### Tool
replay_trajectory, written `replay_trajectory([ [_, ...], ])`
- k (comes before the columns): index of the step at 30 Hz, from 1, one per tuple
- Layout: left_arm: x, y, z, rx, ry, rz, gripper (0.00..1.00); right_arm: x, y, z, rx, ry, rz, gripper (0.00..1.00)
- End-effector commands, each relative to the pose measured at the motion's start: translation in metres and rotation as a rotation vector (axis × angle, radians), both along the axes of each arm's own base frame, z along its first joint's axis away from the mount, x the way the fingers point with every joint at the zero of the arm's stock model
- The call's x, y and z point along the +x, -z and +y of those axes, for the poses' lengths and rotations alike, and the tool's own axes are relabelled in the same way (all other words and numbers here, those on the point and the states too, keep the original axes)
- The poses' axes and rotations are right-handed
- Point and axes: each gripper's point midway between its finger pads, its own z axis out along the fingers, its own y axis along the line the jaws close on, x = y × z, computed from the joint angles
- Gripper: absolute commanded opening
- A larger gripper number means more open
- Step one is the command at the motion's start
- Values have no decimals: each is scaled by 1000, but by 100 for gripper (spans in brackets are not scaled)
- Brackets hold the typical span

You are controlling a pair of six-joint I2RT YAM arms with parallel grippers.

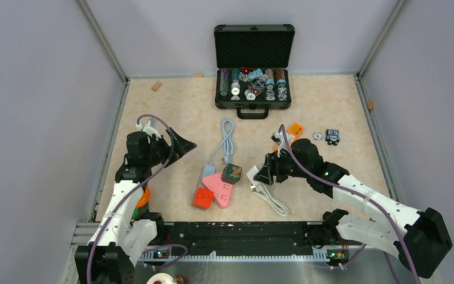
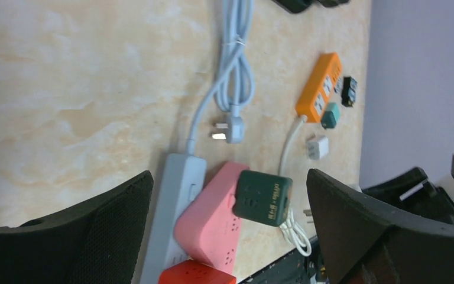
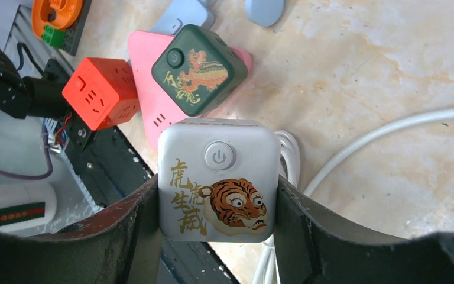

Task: Insert the plug

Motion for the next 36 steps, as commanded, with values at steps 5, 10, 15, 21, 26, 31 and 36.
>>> replay_trajectory([
  [5,12,-18,61,236,-149,-6,99,3,-54,36,144,-220,-181,0],
  [10,10,-25,62,267,-133,-72,99,6,-62,42,172,-247,-239,0],
  [15,4,-20,63,282,-133,-91,99,4,-63,48,194,-296,-268,0],
  [21,2,-19,73,335,-166,-86,99,-4,-68,55,254,-384,-343,0],
  [26,2,-17,68,316,-144,-86,99,-4,-67,54,236,-417,-403,0],
  [31,2,-17,67,311,-137,-77,99,0,-67,54,221,-426,-446,0],
  [36,1,-17,65,303,-127,-78,99,-3,-67,55,233,-446,-454,0],
])
